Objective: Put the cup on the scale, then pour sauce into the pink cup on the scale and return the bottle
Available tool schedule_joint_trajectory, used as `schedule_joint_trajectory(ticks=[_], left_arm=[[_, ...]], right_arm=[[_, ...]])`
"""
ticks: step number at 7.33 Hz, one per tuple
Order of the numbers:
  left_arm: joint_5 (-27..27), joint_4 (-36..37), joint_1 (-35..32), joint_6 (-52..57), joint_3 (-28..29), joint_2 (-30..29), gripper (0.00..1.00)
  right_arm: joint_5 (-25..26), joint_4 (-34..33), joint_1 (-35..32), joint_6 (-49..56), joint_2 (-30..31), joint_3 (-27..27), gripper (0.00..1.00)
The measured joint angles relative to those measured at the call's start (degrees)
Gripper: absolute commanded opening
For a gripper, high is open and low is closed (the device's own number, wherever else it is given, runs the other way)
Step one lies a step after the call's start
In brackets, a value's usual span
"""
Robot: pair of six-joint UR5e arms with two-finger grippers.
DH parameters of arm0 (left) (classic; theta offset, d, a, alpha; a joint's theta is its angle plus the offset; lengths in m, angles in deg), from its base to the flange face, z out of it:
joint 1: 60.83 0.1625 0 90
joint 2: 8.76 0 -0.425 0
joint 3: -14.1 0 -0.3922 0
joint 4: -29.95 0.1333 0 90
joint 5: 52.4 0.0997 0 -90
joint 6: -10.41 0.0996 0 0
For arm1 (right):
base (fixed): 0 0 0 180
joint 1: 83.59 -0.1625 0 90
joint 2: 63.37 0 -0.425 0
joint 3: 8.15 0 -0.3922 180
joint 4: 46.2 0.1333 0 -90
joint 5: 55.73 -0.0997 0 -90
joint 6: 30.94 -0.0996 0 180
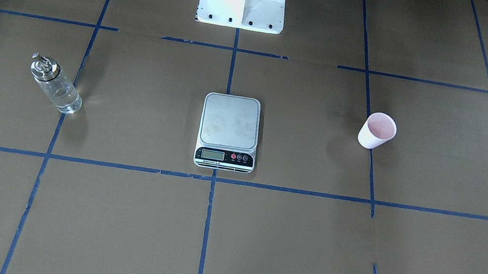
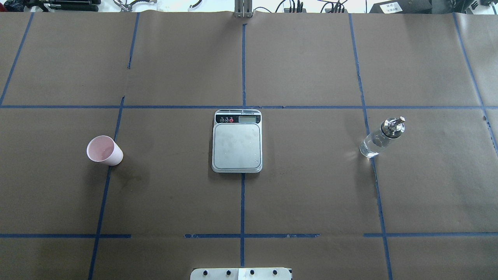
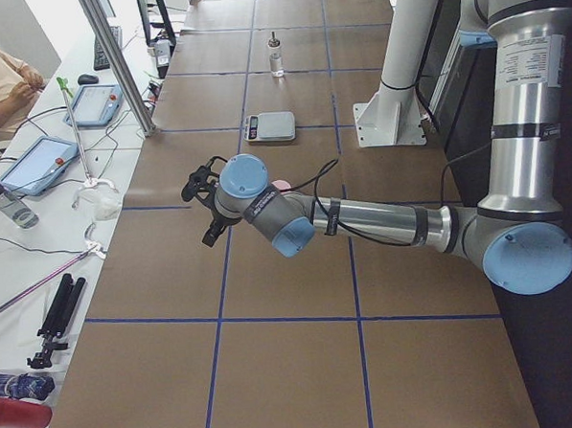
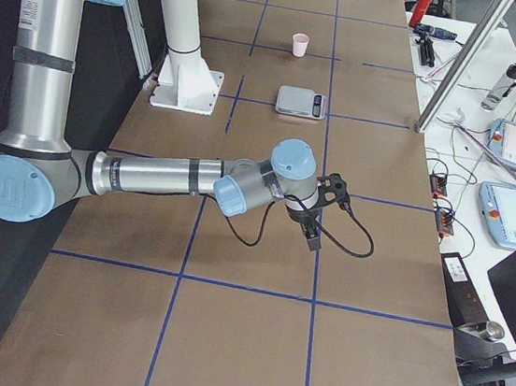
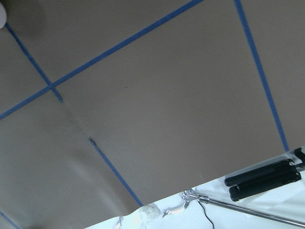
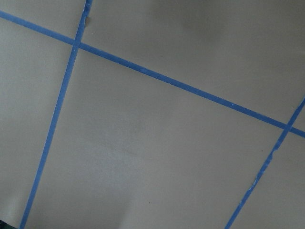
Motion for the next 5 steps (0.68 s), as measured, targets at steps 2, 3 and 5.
schedule_joint_trajectory(ticks=[2,3,5], left_arm=[[10.8,-2.6,10.5,-19.1,-2.8,0.1,0.58],[14.3,-3.0,14.2,-27.5,-3.3,0.0,0.52],[20.4,-3.1,20.8,-37.8,-3.9,-0.1,0.6]], right_arm=[[0.0,0.6,0.0,-1.4,0.1,0.3,1.0],[0.0,0.6,0.0,-1.5,0.1,0.4,1.0],[0.0,0.6,0.0,-1.6,0.1,0.7,1.0]])
